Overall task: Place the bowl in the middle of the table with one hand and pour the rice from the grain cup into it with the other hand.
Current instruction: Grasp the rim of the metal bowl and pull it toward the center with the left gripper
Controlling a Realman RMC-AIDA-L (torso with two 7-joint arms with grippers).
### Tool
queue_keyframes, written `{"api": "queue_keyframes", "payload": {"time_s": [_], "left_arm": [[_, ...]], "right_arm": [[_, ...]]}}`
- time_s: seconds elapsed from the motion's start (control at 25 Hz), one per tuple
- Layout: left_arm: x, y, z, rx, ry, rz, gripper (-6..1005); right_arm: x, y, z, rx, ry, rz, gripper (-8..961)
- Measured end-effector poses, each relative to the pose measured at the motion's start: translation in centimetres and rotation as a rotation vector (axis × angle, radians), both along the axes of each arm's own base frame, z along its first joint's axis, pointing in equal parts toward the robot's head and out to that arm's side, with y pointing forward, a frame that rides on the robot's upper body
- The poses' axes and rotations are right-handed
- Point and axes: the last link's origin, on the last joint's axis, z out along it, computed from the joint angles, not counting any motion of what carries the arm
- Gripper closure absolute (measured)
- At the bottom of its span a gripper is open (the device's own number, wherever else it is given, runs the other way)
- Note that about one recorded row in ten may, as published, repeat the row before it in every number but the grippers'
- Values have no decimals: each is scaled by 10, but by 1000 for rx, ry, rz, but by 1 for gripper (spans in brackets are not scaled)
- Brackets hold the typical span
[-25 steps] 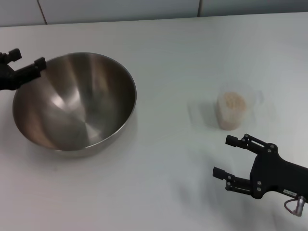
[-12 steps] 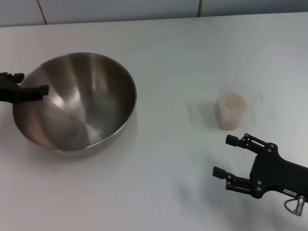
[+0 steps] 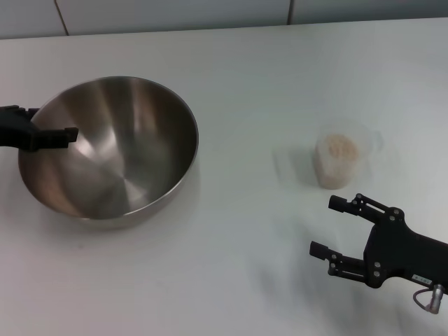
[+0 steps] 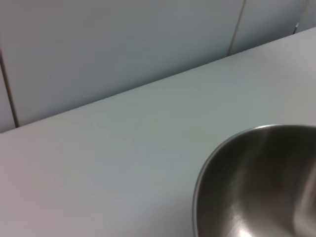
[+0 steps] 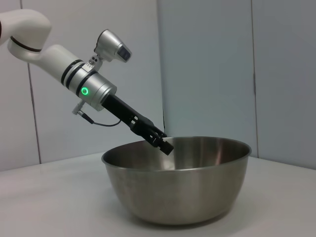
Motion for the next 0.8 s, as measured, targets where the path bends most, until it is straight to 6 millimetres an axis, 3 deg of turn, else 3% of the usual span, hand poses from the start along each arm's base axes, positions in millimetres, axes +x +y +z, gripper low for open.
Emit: {"api": "queue_keyframes", "payload": {"time_s": [0.4, 0.6, 0.8], "left_arm": [[1, 2, 3, 1, 8, 14, 212], [3, 5, 2, -23, 36, 33, 431], [5, 8, 2, -30, 41, 60, 562]], "right_arm": [[0, 0, 0, 1, 0, 0, 134], [0, 0, 0, 3, 0, 0, 135], [0, 0, 0, 3, 0, 0, 136]]}}
